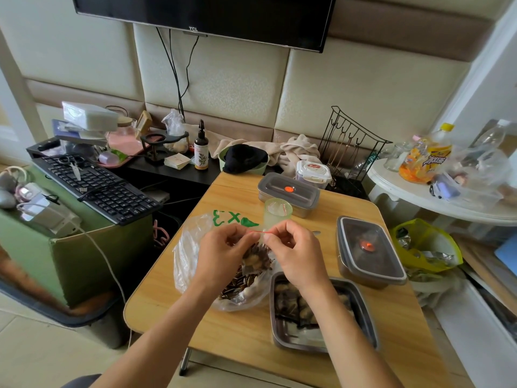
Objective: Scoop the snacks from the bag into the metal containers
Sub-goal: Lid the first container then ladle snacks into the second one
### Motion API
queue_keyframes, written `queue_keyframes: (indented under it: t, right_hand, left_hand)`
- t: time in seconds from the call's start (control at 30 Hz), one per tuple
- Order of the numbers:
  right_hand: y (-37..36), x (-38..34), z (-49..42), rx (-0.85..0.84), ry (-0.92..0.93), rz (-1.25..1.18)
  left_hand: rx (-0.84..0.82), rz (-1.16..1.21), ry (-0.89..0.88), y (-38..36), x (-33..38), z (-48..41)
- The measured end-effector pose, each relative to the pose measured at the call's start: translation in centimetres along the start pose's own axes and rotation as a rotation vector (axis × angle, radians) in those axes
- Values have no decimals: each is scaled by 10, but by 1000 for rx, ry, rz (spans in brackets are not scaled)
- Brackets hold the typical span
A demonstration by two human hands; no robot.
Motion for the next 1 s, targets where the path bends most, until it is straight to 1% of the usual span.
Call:
queue_keyframes:
  t: [0.07,0.17,0.3,0.43,0.53,0.67,0.7,0.77,0.83,0.9,1.0]
  right_hand:
    - [3,1,0,9,-20,-3]
    - [6,11,-1,-8,-89,-74]
    - [14,16,2,-37,-119,-118]
    - [20,23,11,-164,-173,-186]
    - [32,29,22,-224,-185,-188]
    - [56,34,36,-117,-182,-178]
    - [62,33,38,-87,-152,-143]
    - [71,27,41,-34,-43,-5]
    - [75,24,45,-20,33,121]
    - [78,27,49,-12,24,144]
    - [82,38,54,-23,-29,115]
  left_hand:
    - [-16,56,14,-3,2,2]
    - [-63,149,48,-8,-1,4]
    - [-109,185,42,-11,-1,3]
    - [-158,221,46,-25,2,9]
    - [-252,266,44,-43,4,20]
    - [-404,242,-6,-72,11,41]
    - [-425,237,-20,-77,12,46]
    - [-418,190,-68,-84,15,53]
    - [-389,139,-105,-86,19,57]
    - [-374,81,-144,-89,23,60]
    - [-339,5,-182,-92,25,62]
Point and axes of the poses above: each hand's wrist, its own z-axis away from the middle knuckle, its own y-axis out of the back of the hand, x = y × z, the point moved 10 cm from there along -z, towards the middle knuckle, and after that the axes turned 2 degrees about -x, right-handed, at the moved point
